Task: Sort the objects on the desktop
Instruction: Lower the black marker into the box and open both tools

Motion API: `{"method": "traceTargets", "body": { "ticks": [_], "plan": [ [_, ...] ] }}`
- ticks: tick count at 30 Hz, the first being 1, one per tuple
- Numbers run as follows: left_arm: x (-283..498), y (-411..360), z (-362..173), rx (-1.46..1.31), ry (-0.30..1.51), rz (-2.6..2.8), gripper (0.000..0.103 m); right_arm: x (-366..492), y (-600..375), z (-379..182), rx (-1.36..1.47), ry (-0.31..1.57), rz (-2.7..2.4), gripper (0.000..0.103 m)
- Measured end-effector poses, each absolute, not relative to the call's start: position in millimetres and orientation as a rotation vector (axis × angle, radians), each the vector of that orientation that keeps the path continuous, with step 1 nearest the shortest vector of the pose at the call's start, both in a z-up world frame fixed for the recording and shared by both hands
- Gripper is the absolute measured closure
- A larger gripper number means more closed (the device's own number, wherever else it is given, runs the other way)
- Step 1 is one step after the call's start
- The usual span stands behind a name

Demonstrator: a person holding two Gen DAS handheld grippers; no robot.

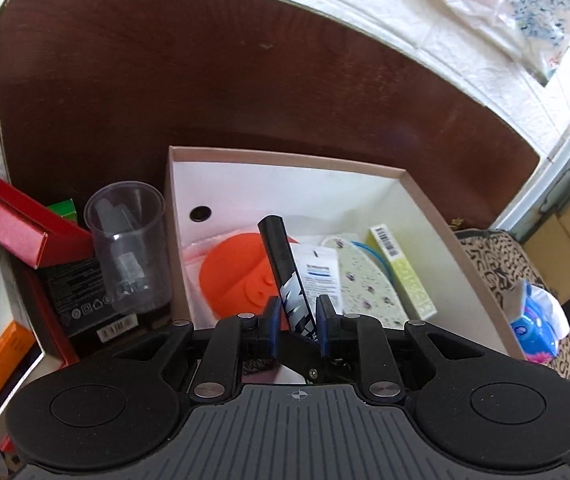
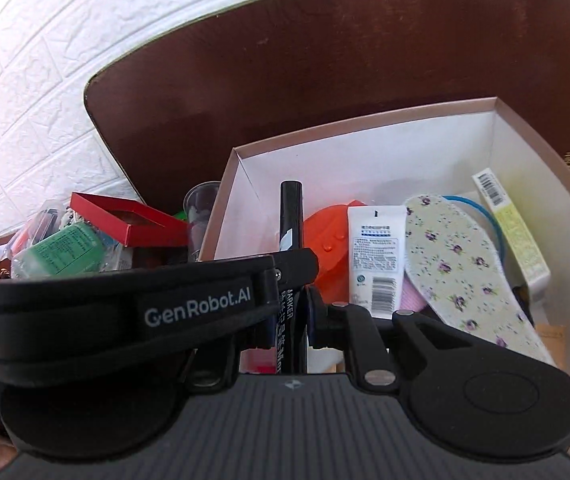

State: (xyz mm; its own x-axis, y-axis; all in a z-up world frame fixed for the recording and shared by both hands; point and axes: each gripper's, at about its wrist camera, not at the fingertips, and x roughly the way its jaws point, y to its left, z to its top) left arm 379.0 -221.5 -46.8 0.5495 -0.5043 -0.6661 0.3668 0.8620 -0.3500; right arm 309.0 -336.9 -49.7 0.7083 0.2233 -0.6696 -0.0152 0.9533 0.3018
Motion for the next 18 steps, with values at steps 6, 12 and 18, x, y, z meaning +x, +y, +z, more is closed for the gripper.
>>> {"method": "traceTargets", "body": {
  "ticks": [6, 12, 18],
  "plan": [
    [389.9, -223.8, -53.5, -0.155, 0.856, -0.516, 0.073, 323.4, -336.8, -58.8, 0.304, 0.803, 0.132, 0.086],
    [379.2, -225.5, -43.3, -0.134, 0.782, -0.546, 0.016, 325.3, -336.9, -58.6, 0.29, 0.807, 0.12, 0.053],
    [355.5, -215.7, -28.3, -0.166, 0.736, -0.534, 0.0, 307.7, -343.6, -48.2, 0.266, 0.737, 0.08, 0.003]
  ]
}}
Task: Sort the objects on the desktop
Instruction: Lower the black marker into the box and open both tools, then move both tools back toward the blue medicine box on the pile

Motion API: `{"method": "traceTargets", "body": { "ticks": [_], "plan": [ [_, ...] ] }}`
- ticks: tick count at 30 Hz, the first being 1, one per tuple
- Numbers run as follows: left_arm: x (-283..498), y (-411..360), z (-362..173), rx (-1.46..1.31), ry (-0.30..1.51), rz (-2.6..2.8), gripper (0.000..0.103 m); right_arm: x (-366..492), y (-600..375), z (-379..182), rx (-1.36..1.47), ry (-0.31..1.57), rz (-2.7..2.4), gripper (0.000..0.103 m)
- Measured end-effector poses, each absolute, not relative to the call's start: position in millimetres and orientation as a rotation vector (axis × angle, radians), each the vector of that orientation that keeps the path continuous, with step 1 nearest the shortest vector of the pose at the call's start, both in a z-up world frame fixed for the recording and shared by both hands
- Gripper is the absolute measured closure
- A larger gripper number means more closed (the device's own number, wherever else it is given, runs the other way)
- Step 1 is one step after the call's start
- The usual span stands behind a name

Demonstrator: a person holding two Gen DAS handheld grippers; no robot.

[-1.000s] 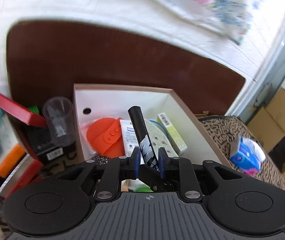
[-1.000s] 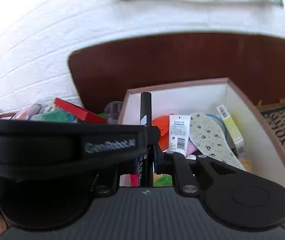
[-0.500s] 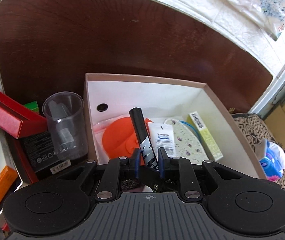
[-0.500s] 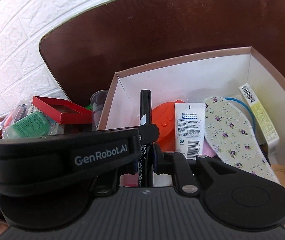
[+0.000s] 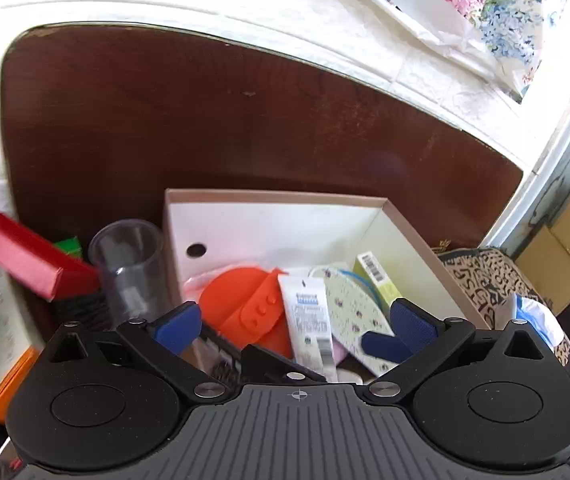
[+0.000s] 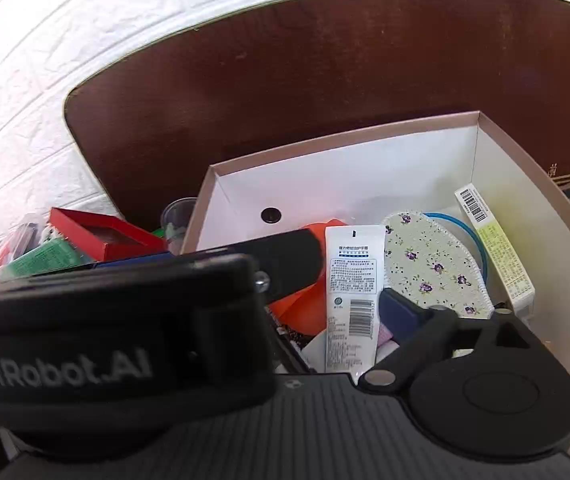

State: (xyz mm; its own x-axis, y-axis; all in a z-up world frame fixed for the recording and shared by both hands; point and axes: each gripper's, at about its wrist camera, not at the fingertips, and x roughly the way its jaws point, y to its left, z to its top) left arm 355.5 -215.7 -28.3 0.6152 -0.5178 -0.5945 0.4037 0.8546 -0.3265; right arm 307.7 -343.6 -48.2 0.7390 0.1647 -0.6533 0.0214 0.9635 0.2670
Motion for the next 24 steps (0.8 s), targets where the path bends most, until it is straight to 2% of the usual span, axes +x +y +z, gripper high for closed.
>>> {"method": "traceTargets", "body": {
  "ticks": [5, 12, 24],
  "plan": [
    [342.9, -215.3, -30.6, -0.166, 0.834, -0.508, 0.0, 294.5, -333.9, -49.0, 0.213, 0.762, 0.079, 0.001],
    [315.3, -195.2, -35.6, -0.225, 0.854, -0.497, 0.0, 272.5, -318.8, -45.1, 0.131, 0.75, 0.084, 0.001],
    [236.6, -154.8, -28.9, -0.233, 0.792, -0.451, 0.0, 195.5, -283.8, -31.2, 0.032, 0.657, 0.07, 0.001]
  ]
}}
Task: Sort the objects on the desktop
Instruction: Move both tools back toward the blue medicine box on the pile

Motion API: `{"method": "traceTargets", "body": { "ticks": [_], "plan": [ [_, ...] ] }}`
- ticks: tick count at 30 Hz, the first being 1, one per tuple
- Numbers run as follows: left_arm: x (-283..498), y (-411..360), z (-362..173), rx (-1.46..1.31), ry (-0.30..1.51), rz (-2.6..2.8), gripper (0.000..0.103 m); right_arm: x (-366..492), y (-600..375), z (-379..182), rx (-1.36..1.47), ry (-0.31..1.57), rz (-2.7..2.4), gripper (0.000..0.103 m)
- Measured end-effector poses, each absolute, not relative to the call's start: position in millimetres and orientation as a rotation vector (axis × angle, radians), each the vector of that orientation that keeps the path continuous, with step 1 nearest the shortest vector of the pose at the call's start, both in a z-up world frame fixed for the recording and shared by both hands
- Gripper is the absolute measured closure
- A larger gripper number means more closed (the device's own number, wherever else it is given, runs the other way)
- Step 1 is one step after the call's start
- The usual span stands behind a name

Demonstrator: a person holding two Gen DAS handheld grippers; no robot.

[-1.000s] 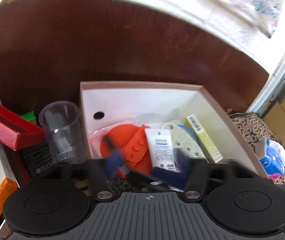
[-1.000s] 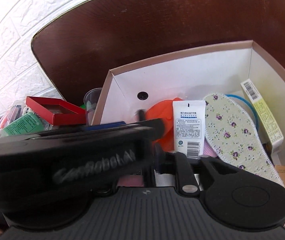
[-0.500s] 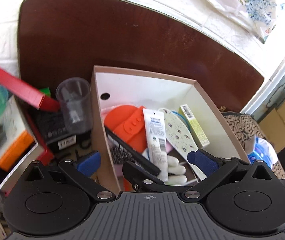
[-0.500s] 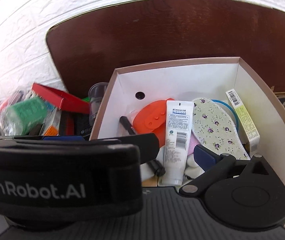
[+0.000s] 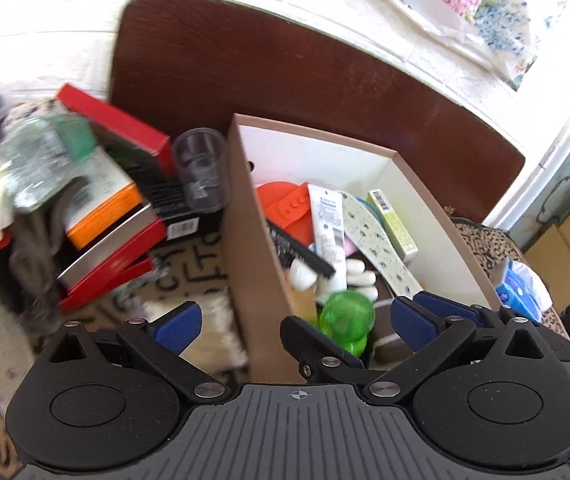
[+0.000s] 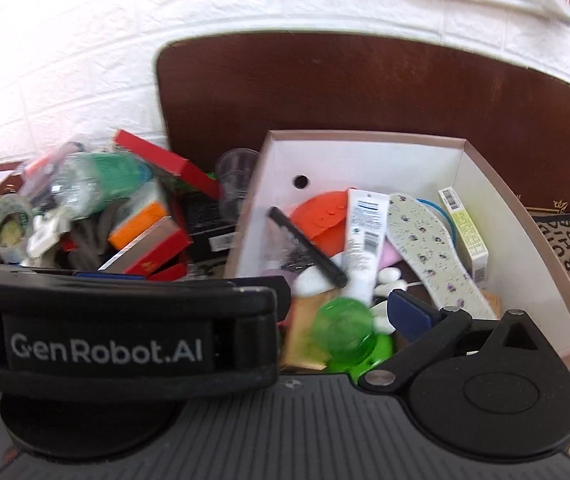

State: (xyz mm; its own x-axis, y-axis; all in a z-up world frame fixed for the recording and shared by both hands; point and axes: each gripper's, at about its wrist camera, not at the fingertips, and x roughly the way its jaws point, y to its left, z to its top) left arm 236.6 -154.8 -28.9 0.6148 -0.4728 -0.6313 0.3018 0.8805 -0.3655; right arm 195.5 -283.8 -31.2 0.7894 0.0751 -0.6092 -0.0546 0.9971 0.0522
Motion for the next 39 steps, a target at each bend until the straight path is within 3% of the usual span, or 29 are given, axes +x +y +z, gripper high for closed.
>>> {"method": "traceTargets", "body": {
  "ticks": [10, 20, 28, 39],
  "plan": [
    [158.6, -65.2, -54.6, -0.331, 0.792, -0.398, 0.0, 119.1, -206.8, -45.9, -0.015, 0.53, 0.141, 0.0],
    [123.1, 51.4, -93.2, -0.357, 0.807, -0.247, 0.0, 109.6, -124.6, -88.6, 0.106, 0.673, 0.314, 0.0],
    [132.3, 121.7, -107.7, -0.368, 0.796, -0.165, 0.0, 123.0, -66.6, -100.9, 0.048, 0.711, 0.384, 0.001],
    [191.1, 163.7, -112.4, -0.455, 0.761, -0.132, 0.019, 175.1, 0.1, -112.8, -0.107, 0.705, 0.455, 0.032]
  ]
}}
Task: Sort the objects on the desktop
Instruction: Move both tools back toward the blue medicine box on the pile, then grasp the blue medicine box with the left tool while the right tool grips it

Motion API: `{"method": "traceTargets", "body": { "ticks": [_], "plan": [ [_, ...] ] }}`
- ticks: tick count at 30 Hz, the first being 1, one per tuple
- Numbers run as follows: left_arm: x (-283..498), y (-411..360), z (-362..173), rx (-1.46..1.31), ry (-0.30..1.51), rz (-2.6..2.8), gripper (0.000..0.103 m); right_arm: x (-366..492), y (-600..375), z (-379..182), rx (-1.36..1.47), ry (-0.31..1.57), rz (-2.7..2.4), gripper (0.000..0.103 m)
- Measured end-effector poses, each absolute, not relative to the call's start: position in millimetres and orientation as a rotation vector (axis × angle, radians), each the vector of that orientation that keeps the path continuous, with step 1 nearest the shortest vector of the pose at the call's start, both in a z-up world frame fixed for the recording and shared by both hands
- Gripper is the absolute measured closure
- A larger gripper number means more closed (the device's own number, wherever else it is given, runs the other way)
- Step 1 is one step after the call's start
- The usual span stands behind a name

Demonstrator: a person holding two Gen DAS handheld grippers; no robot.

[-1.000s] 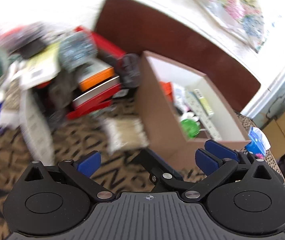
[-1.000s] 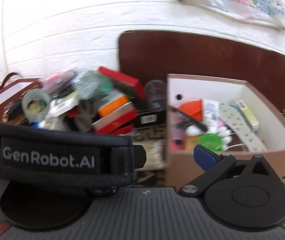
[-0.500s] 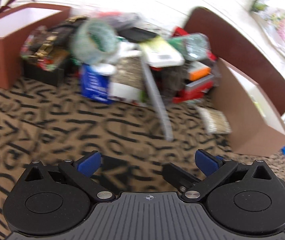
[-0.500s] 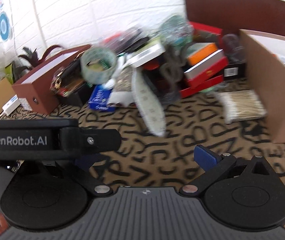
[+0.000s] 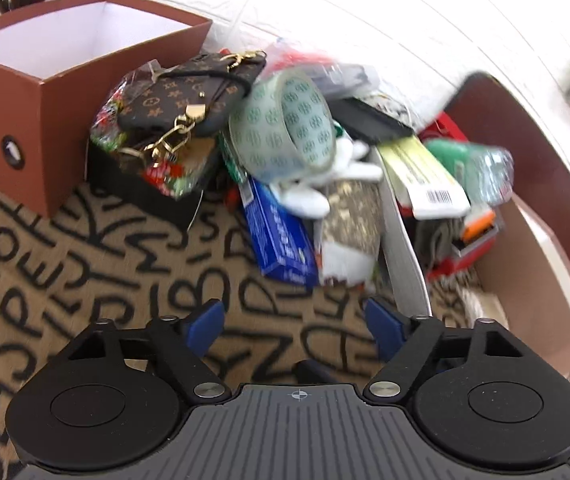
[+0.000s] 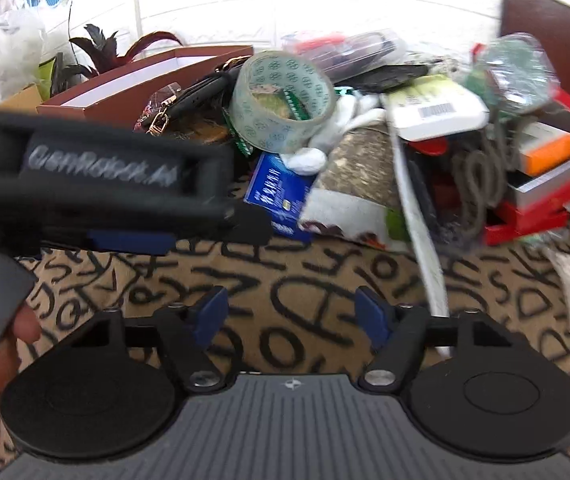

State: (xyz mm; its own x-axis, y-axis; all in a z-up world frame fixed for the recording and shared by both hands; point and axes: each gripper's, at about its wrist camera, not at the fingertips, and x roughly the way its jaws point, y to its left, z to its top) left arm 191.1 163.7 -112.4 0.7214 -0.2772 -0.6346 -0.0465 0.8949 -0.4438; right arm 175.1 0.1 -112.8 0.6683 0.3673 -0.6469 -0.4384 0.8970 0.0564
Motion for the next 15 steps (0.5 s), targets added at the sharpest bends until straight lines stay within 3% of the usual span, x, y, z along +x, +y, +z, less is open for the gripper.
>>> {"method": "traceTargets", "body": {
  "ticks": [3, 5, 6, 7, 11, 12, 15],
  "plan": [
    [202.3, 163.8, -111.5, -0.438, 0.748, -0.101, 0.029, 189.2, 6.8, -113.3, -0.122, 0.701, 0.46, 0.035],
    [212.6, 167.0, -113.8, -0.457, 0.752, -0.077, 0.04, 197.7, 7.5, -113.2, -0.117, 0.695, 0.449, 0.037],
    [217.8, 168.9, -115.5, -0.478, 0.76, -0.073, 0.053, 201.5, 7.1, -112.6, -0.111, 0.693, 0.44, 0.041],
    [223.4, 170.0, -117.4, -0.499, 0.769, -0.075, 0.058, 204.4, 7.2, -112.0, -0.107, 0.691, 0.431, 0.047],
    [238.4, 171.3, -123.4, -0.516, 0.758, -0.044, 0.053, 209.4, 11.1, -107.9, -0.126, 0.675, 0.451, 0.062],
    [242.0, 171.6, -124.9, -0.523, 0.762, -0.046, 0.044, 207.7, 13.9, -107.7, -0.149, 0.663, 0.459, 0.065],
    [254.9, 174.7, -128.1, -0.52, 0.805, -0.075, 0.043, 210.1, 25.2, -109.4, -0.197, 0.649, 0.481, 0.071]
  ]
}}
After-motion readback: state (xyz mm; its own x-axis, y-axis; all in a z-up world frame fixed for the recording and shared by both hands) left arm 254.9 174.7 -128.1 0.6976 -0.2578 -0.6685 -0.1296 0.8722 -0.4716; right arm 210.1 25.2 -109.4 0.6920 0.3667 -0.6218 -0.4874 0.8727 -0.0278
